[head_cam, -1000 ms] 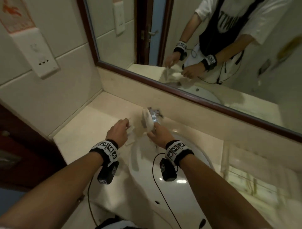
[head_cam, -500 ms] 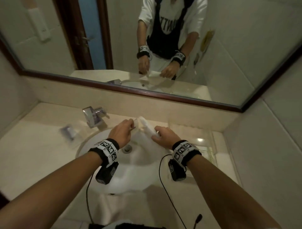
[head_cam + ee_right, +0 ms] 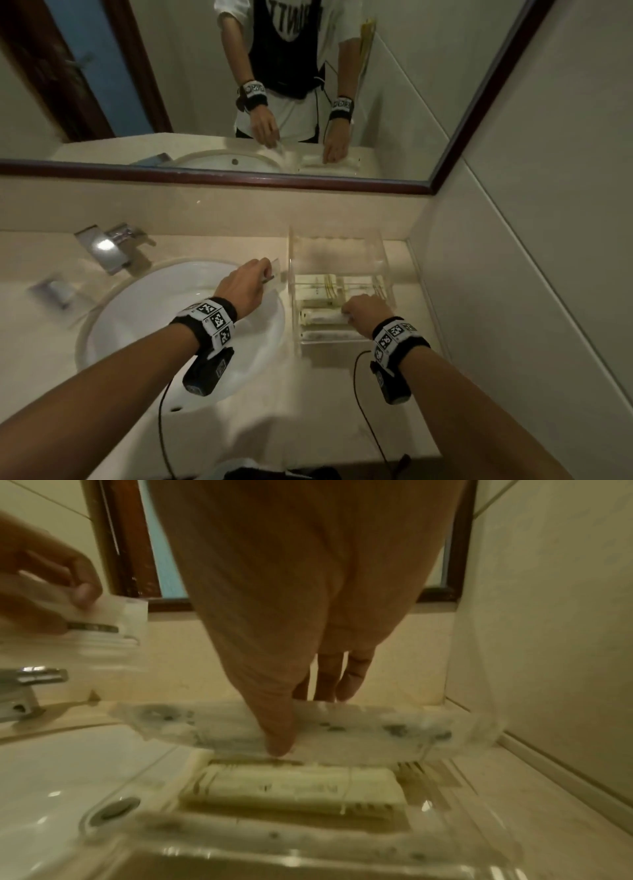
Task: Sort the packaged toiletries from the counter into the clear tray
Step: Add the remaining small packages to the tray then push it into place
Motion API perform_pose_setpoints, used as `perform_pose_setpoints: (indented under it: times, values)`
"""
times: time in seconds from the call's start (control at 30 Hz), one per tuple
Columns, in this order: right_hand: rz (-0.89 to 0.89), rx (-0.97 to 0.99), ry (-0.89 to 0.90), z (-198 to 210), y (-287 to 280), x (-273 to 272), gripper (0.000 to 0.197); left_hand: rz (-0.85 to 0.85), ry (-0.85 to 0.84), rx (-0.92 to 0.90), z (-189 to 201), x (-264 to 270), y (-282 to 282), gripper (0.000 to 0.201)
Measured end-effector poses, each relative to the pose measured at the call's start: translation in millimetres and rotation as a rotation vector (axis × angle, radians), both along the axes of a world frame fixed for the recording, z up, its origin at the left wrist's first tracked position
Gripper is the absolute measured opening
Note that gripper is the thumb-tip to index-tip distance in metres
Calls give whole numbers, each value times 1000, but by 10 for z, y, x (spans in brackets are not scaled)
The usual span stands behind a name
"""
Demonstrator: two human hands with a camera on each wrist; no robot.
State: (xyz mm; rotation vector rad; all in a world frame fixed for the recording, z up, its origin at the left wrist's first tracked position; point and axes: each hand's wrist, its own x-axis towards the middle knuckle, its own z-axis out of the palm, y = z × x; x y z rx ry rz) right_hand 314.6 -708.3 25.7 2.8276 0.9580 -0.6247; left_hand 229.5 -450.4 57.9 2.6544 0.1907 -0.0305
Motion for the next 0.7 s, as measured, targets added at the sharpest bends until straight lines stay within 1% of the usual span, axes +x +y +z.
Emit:
perform_pose_setpoints:
  times: [0.1, 0.23, 0.27, 0.37, 0.47, 0.6, 0.67, 0.7]
  values:
    - [14, -7, -25, -182, -68, 14, 31, -4, 36, 18, -29, 18, -31, 22]
    - [3, 21, -15, -346, -119, 23, 32, 3, 70, 39, -91, 22, -50, 21]
    - [2, 46, -2, -389, -117, 27, 32, 6, 77, 36, -105, 27, -54, 21]
    - [-5, 103, 114, -466, -71, 16, 29, 3, 97, 31, -144, 46, -62, 23]
    - [13, 109, 181, -483, -35, -3, 27, -11, 103, 24, -164, 67, -74, 26]
    - [37, 155, 225, -506, -10, 27, 43, -46, 104, 3, -188, 92, -117, 31]
    - [41, 202, 240, -513, -8, 39, 44, -67, 124, -13, -190, 107, -165, 34]
    - [27, 220, 237, -533, -13, 39, 41, -76, 140, -27, -198, 117, -198, 39]
